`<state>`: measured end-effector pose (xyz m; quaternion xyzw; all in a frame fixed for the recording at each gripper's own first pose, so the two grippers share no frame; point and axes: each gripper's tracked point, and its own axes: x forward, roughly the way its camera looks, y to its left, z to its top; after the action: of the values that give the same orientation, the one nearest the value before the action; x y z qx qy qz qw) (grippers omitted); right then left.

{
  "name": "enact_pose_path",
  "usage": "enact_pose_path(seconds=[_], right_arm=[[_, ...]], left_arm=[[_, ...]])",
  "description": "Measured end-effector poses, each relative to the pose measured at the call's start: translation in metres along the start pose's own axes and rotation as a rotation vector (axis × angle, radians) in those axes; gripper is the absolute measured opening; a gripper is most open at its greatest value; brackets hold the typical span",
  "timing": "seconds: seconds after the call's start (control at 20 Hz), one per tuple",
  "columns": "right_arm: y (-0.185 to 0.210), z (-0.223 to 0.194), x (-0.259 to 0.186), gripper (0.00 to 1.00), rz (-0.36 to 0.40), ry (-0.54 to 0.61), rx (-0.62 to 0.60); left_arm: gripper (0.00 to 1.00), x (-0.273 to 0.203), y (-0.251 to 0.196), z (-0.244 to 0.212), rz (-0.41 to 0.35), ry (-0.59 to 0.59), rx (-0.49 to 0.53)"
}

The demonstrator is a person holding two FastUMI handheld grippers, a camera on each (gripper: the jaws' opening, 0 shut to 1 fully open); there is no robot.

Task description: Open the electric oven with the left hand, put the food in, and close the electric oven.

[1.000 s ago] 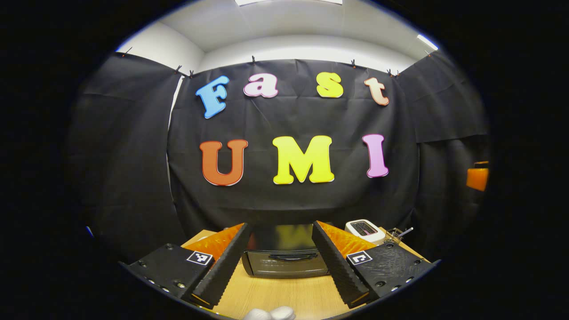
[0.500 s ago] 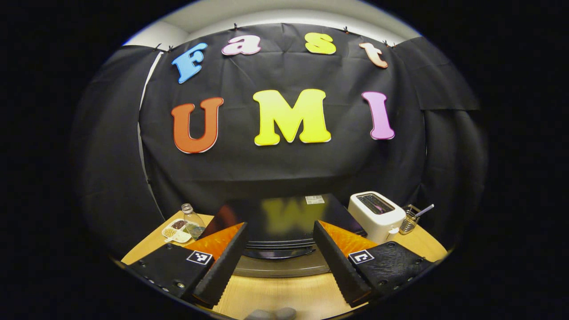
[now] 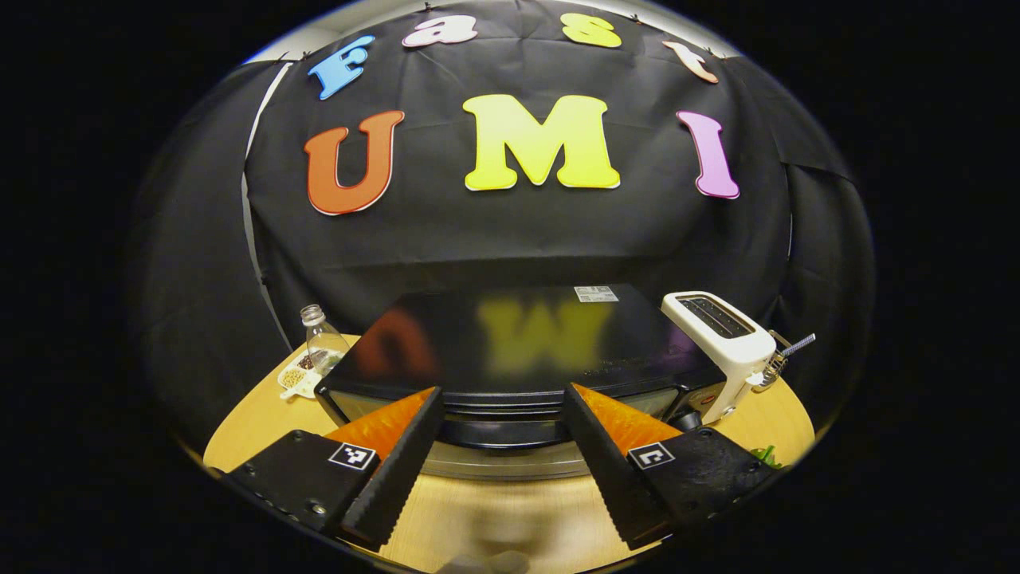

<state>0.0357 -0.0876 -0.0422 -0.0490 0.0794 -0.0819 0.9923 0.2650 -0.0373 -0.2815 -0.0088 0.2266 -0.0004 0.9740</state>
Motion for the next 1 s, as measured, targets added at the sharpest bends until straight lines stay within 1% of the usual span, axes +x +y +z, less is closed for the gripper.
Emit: enact_pose_path(seconds=[0.05,0.1,0.15,0.3,0.35,0.5,0.55,0.6,0.65,0.7,0.75,0.8,0.85,0.9,1.0], right_arm=[[0.001,0.0,0.001,1.0,0.005,0.0,0.005],[0.002,-0.002,0.001,1.0,0.01,0.005,0.006],[0.003,-0.003,0.001,0.91,0.011,0.007,0.003],[0.005,-0.007,0.0,0.91,0.02,0.012,-0.003],[0.006,-0.01,0.0,1.0,0.025,0.016,-0.004],[0.012,-0.019,-0.003,1.0,0.047,0.036,0.002],[0.013,-0.019,-0.004,0.91,0.05,0.036,0.004],[0.013,-0.018,-0.006,0.91,0.053,0.029,0.005],[0.012,-0.017,-0.008,1.0,0.051,0.02,0.006],[0.011,-0.018,-0.009,0.91,0.05,0.017,0.004],[0.011,-0.02,-0.01,0.91,0.052,0.018,0.004],[0.011,-0.023,-0.012,1.0,0.054,0.024,0.007],[0.012,-0.025,-0.013,1.0,0.057,0.03,0.01],[0.012,-0.028,-0.013,0.91,0.058,0.037,0.015],[0.014,-0.032,-0.015,0.92,0.067,0.045,0.018]], left_arm=[[0.99,-0.002,0.0,-0.002,0.001,0.005,0.003],[0.99,-0.003,0.0,-0.002,0.001,-0.001,0.008],[0.99,-0.005,0.0,-0.004,0.001,0.002,0.008],[0.99,-0.018,0.0,-0.012,0.001,0.003,0.011],[0.99,-0.022,0.0,-0.015,0.0,0.005,0.011],[0.99,-0.035,-0.001,-0.026,-0.004,0.017,0.014],[0.99,-0.04,-0.001,-0.029,-0.007,0.021,0.016],[0.99,-0.045,-0.002,-0.035,-0.009,0.027,0.018],[0.99,-0.049,-0.002,-0.038,-0.012,0.03,0.019],[0.99,-0.053,-0.003,-0.044,-0.015,0.037,0.018],[0.99,-0.057,-0.003,-0.048,-0.018,0.042,0.017],[0.99,-0.062,-0.003,-0.055,-0.02,0.049,0.015],[0.99,-0.067,-0.004,-0.061,-0.023,0.056,0.016],[0.99,-0.071,-0.003,-0.068,-0.026,0.064,0.018],[0.99,-0.079,-0.004,-0.083,-0.034,0.084,0.015]])
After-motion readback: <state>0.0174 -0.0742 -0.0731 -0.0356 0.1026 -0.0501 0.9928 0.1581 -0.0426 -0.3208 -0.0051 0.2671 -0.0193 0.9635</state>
